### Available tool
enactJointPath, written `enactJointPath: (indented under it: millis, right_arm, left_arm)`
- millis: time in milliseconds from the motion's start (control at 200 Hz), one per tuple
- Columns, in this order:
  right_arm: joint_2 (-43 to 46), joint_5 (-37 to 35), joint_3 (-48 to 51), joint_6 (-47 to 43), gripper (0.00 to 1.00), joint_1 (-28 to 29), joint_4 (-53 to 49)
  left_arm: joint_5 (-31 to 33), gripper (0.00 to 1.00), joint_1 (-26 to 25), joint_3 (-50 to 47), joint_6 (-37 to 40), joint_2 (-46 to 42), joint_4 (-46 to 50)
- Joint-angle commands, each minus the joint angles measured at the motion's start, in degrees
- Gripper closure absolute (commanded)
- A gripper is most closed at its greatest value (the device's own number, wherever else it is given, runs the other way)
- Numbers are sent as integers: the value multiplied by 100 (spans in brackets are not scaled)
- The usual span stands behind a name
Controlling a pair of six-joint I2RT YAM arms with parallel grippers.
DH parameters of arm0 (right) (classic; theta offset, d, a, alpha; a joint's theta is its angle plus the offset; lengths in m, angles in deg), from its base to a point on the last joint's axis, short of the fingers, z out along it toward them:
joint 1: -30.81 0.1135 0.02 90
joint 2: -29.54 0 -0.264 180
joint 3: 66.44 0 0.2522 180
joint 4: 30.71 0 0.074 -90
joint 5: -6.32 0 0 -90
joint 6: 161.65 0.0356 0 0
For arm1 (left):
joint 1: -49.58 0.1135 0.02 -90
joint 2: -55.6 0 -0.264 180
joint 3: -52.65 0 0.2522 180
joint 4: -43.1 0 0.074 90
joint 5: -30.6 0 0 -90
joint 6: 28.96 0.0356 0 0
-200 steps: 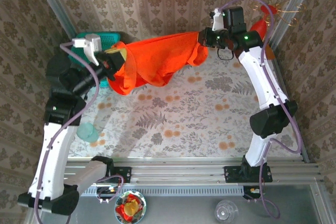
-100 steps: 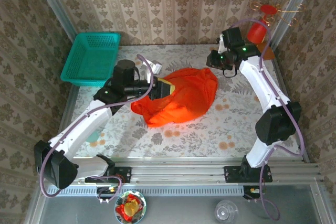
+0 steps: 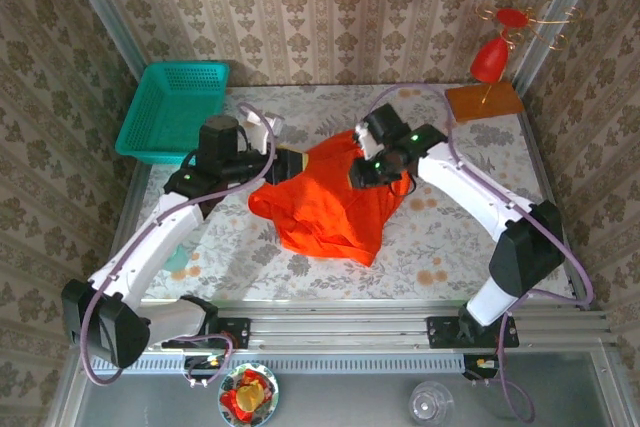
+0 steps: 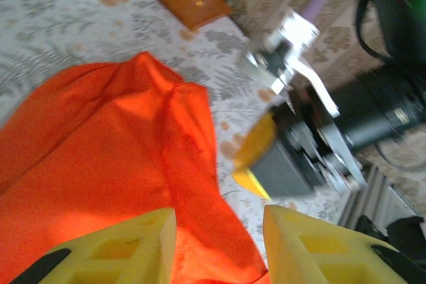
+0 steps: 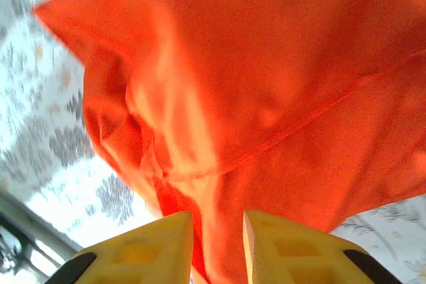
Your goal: Fold the inside-out t-shirt
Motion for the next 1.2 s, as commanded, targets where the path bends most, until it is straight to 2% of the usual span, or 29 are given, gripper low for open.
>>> enactJointPath:
  millis: [0,125,225,395,685,785,915,995,1105,1195]
  right_arm:
    - [-44,-190,292,-489,71,570,9]
    - [-261,-559,463,-804,66,1350,-105]
    - [-534,-881,434,-956,62,1682,-218]
    - [-1216,-1270,191,-1093,61,1845,-547]
    - [-1629,-1366,307,-1184,58,1980,-561]
    - [-1716,-1422,278,-1225,66,2013,-621]
    - [-1543,-1597,265,-1239,89,2079,-597]
    - [-1245,-1799,315,-1194,97,2079,-503]
    - [-649,-2188,439,-1104,98,2047,-312]
    - [-71,-2251,602,-1031,99,1913,-102]
  left_arm:
    - [281,60,339,-234,-259,-240,141]
    - [226,60,717,-537,-482,-423,81]
    - [295,60,963,-699,-594,-585,57]
    - [226,60,1182,-787,-660,-710,17]
    - [89,60,1262,-814,-728,-602,-124]
    - [8,60,1262,-772,-747,-533,-159]
    - [-48,60,1262,-769,-770,-519,-219]
    - [-91,60,1250,-795,-738,-510,-298]
    - [-162,59,1212,-805,-523,-484,-398]
    - [-908,54,1146,-910,-264,-441,-881]
